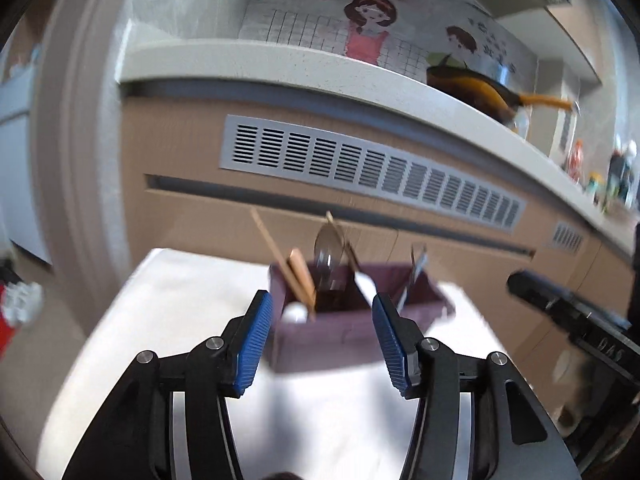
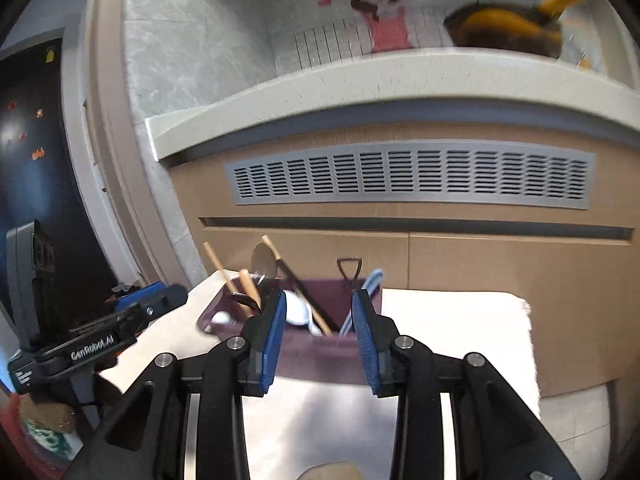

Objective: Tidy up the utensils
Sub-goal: 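Open both grippers to drop the shovel and spoon into the caddy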

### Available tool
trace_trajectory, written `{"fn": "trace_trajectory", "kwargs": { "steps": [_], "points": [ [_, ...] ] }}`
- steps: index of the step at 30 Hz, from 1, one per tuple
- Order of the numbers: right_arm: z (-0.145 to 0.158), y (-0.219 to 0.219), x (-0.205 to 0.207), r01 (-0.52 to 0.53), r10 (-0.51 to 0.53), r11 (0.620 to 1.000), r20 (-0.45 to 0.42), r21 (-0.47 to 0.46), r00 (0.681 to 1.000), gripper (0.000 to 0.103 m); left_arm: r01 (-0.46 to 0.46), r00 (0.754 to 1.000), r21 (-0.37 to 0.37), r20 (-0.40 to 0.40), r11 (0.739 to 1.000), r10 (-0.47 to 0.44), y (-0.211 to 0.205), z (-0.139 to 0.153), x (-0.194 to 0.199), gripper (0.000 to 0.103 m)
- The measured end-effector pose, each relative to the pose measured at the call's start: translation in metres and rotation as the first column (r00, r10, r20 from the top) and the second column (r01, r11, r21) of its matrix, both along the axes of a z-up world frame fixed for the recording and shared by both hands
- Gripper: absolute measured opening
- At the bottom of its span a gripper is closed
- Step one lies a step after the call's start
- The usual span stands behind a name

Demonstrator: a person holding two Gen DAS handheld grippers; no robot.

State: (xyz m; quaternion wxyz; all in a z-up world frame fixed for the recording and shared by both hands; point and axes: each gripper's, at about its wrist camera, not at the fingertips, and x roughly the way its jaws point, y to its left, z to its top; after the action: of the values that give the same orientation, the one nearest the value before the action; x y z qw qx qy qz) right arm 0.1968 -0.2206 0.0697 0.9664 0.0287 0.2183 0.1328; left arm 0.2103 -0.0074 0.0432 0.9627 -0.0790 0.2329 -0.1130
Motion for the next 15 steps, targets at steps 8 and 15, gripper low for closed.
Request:
{"fn": "trace_trajectory", "kwargs": {
  "steps": [8,15],
  "points": [
    [-0.031,0.009,-0.084,0.038,-0.038,0.998,0.014,-0.054,0.999,0.053,-0.066,0.997,0.152,0.041,0.986,0.061,-0.015,-0.023,-0.106,0.054],
    [-0.047,0.001,-0.111,0.081,-0.082,0.997,-0.04,-0.009,0.996,0.053,-0.072,0.997,0.172,0.039,0.983,0.066,-0.021,-0.025,-0.132,0.054]
  ]
}}
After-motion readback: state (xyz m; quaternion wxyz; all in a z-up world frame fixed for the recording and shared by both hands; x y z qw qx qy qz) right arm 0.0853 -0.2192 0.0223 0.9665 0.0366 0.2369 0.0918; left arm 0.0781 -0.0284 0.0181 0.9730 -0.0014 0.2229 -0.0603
